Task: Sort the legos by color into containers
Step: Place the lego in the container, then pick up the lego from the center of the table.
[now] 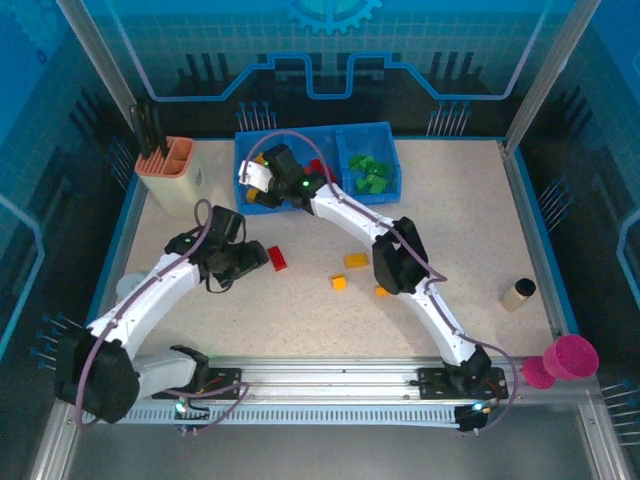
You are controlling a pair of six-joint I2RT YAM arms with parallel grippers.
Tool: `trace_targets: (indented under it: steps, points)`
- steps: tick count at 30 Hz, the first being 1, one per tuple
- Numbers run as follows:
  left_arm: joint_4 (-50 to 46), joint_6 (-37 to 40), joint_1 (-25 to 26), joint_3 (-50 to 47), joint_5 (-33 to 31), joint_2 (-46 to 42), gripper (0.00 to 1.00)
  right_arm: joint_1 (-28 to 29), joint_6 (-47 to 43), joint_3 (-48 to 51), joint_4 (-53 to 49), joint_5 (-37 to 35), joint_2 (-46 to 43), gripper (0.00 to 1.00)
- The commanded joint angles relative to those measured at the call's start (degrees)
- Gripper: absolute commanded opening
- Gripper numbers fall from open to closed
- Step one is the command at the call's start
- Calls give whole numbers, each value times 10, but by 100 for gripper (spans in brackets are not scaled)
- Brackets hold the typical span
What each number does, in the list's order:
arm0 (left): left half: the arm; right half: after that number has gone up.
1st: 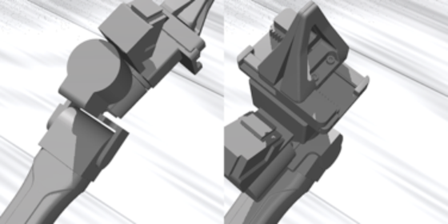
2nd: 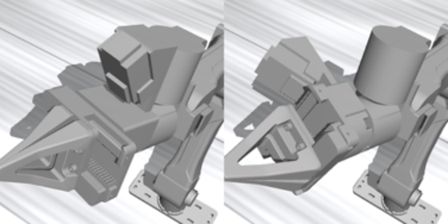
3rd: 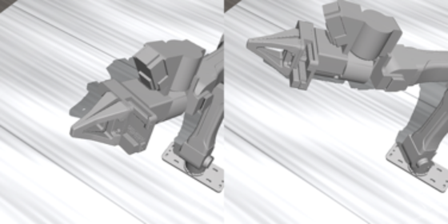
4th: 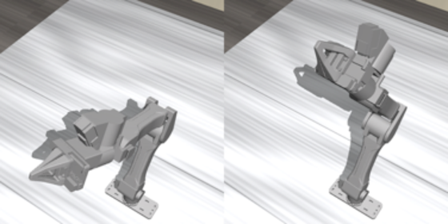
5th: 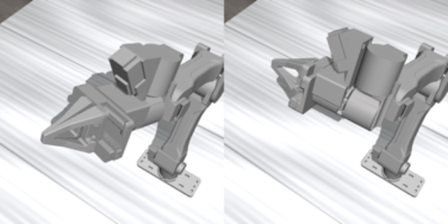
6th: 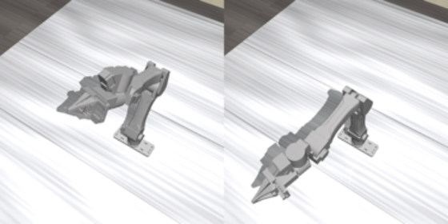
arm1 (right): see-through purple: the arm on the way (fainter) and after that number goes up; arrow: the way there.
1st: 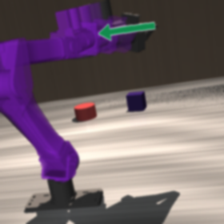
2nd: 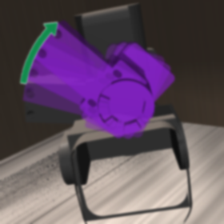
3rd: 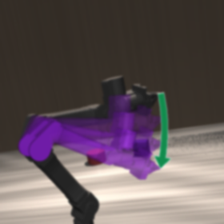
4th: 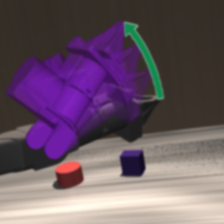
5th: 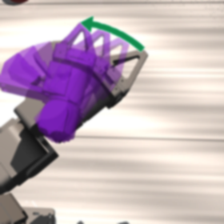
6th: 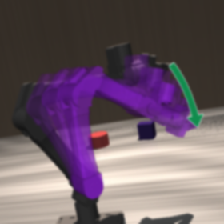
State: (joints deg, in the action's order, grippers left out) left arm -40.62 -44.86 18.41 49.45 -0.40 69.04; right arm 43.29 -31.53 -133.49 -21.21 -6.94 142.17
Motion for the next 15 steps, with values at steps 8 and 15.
trace_targets:
  steps: [8,15]
  points:
    - [123,-70,74,54,-34,211,75,-73,135,134,18,56,-251,79]
    - [91,-71,77,113,-70,293,75,-116,187,304,-4,12,-420,83]
